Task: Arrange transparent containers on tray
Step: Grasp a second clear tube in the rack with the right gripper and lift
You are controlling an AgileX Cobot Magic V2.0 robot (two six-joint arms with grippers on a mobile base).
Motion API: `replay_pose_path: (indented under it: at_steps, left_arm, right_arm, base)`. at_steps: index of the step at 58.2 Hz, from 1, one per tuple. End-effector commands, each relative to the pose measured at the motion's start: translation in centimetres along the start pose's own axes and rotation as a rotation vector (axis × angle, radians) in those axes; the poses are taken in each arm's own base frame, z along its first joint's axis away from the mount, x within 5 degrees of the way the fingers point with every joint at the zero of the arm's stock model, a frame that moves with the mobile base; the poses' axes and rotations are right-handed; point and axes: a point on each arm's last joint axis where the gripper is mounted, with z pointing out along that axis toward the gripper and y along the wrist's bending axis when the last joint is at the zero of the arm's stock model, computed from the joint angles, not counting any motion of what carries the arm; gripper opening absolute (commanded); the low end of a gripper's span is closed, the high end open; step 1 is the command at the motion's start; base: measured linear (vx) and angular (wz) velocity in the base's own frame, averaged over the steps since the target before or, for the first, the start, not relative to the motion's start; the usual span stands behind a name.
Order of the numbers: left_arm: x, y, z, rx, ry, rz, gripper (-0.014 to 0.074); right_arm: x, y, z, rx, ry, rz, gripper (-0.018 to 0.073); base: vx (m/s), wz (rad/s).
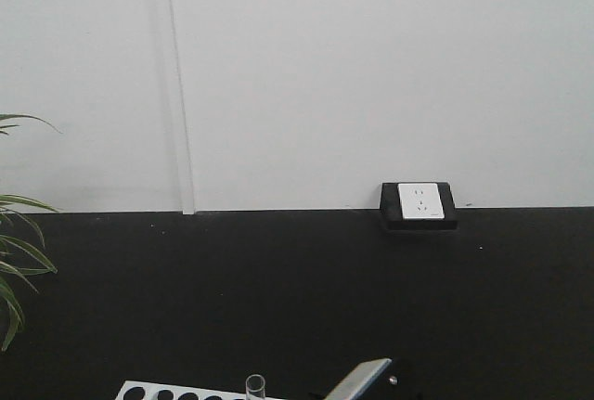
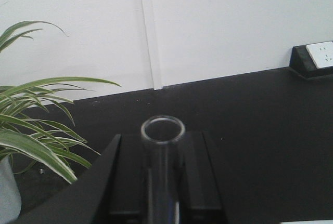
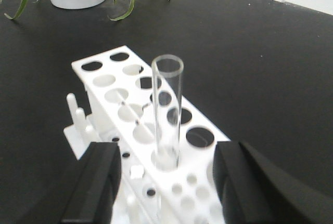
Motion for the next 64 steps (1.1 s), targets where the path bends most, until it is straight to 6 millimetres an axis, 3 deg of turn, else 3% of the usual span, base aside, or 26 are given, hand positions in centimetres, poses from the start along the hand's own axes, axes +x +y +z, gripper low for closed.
replay_pose_path:
  at_steps: [1, 20, 32, 64]
  left_arm:
    - [-1.8, -0.4, -0.4, 0.043, -0.096, -0.008, 0.0111]
    - [-1.8, -0.4, -0.4, 0.043, -0.096, -0.008, 0.0111]
    - [-1.8, -0.4, -0.4, 0.043, -0.096, -0.008, 0.0111]
    - [-1.8, -0.4, -0.4, 0.043, -0.096, -0.007, 0.0111]
  right_arm:
    - [-3.2, 0.1, 0.7, -0.015, -0.161, -0.022, 0.0492]
    - [-3.4, -0.1, 4.3, -0.015, -0.139, -0.02, 0.0493]
    - [-3.1, -0.1, 5.0, -0.017, -0.138, -0.016, 0.0474]
    - [-2.6, -0.1, 5.6, -0.023, -0.158, -0.013, 0.0248]
  base:
    - [0.0, 0.0]
    - [0.0, 0.0]
    - [0.0, 0.0]
    - [0.0, 0.0]
